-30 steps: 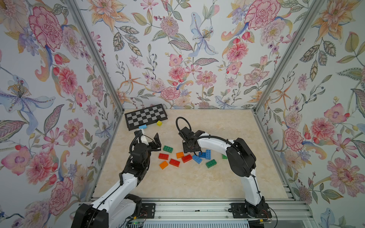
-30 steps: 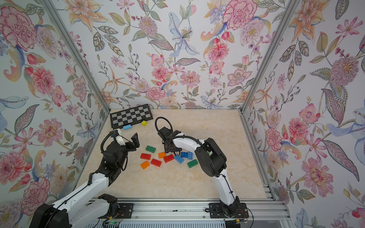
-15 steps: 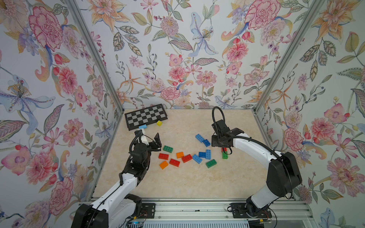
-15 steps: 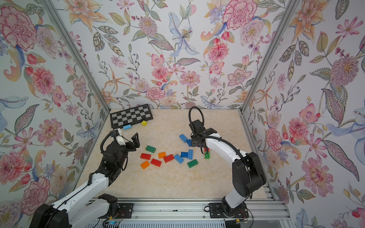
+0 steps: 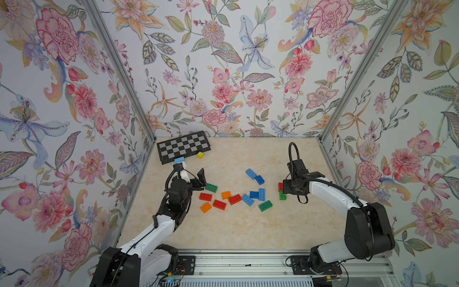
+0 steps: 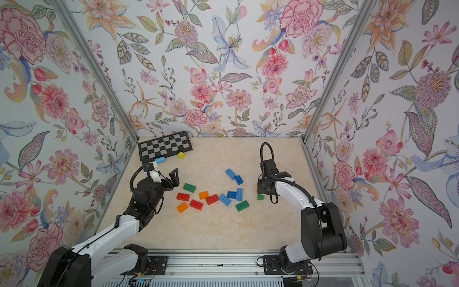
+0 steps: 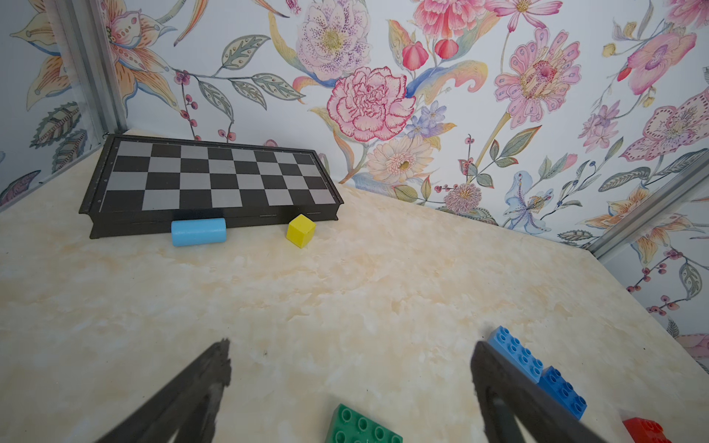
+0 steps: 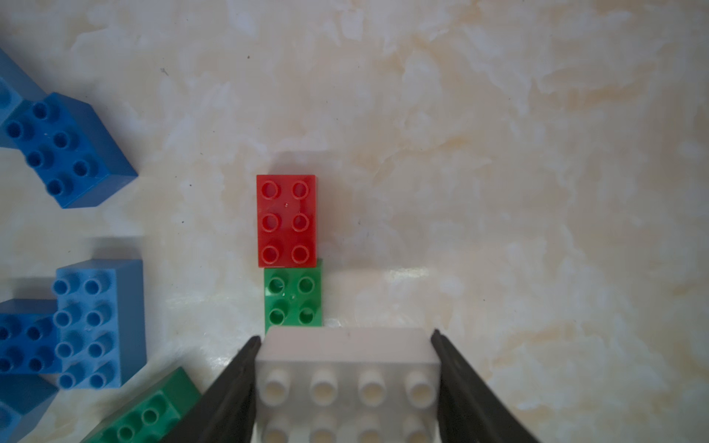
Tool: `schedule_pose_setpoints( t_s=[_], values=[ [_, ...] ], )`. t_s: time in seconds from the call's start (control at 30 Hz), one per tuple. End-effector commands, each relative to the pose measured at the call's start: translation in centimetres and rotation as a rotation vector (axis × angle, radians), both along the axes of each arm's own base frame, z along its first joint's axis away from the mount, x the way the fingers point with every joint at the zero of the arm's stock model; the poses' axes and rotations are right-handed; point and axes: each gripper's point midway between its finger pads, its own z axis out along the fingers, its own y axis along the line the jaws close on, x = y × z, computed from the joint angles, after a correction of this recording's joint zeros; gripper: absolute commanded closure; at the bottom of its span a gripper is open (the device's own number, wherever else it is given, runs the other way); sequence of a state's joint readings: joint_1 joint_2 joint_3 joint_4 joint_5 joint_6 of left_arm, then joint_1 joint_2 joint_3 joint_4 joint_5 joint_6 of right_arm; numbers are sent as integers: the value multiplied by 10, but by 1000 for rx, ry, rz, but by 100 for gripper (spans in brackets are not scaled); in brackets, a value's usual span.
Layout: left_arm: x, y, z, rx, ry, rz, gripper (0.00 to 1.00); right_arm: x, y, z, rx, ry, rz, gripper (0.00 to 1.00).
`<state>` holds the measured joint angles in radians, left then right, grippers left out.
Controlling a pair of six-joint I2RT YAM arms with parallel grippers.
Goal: Assemble a rectangle with lego
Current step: Assemble the lego brick with the lego brick.
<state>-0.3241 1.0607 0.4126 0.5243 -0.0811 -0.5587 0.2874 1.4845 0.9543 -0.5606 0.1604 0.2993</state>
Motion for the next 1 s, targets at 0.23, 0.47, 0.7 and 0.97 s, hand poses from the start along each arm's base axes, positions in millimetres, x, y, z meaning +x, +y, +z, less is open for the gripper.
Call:
schedule_pose_setpoints(
  t_s=[0.23,0.47,0.7,0.97],
  values=[
    [6,-7,16,-39,-43,-18,1,15,10,-11,11,-8,69,69],
    [7,-7,15,-36,-40,-15,1,21,10,-16,-1,2,71,70],
    [7,-6,14,-36,-39,-14,1,26,11,-15,-3,-4,73,69],
    [7,-6,14,-37,-39,-13,1,31,12,-18,-6,0,70,69]
  ],
)
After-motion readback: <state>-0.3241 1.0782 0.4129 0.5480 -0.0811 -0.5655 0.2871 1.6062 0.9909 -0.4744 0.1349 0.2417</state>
